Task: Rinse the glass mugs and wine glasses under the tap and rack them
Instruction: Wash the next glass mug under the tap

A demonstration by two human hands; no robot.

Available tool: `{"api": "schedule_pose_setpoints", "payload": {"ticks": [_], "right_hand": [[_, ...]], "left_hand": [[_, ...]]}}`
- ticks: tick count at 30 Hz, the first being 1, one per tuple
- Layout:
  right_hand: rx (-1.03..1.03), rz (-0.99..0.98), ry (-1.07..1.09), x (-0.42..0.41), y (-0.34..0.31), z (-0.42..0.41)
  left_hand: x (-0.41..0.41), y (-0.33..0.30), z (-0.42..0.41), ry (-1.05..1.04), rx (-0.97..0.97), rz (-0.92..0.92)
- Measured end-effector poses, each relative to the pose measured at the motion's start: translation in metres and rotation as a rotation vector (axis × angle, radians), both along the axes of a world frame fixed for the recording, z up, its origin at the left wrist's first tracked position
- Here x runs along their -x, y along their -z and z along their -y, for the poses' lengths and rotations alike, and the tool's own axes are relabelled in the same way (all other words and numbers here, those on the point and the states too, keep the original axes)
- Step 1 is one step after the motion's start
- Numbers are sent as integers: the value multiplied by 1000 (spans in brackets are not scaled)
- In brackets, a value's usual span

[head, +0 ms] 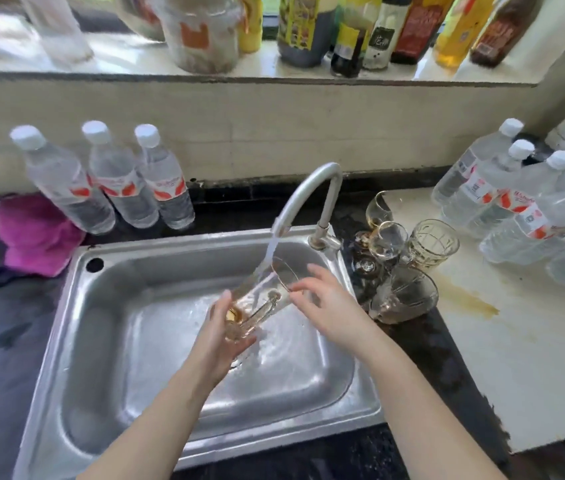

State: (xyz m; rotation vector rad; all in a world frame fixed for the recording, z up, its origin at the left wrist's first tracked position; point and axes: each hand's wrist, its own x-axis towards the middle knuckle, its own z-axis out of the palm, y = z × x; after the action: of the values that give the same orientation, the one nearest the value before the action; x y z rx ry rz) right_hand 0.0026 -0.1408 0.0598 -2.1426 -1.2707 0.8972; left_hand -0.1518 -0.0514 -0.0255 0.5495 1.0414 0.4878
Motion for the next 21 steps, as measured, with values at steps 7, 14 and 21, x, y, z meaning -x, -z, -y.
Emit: {"api": "schedule_pose_setpoints", "payload": {"ticks": [7,14,21], "right_hand": [[35,-466,260,32,-10,-78],[45,-212,-241,-4,2,-64],[-37,-321,-9,17,0,-61]], "left_hand": [[0,-17,-25,-103,-545,-278],[9,-18,-52,136,236,-30],[-11,-21,-49,-22,-43,-152]]}}
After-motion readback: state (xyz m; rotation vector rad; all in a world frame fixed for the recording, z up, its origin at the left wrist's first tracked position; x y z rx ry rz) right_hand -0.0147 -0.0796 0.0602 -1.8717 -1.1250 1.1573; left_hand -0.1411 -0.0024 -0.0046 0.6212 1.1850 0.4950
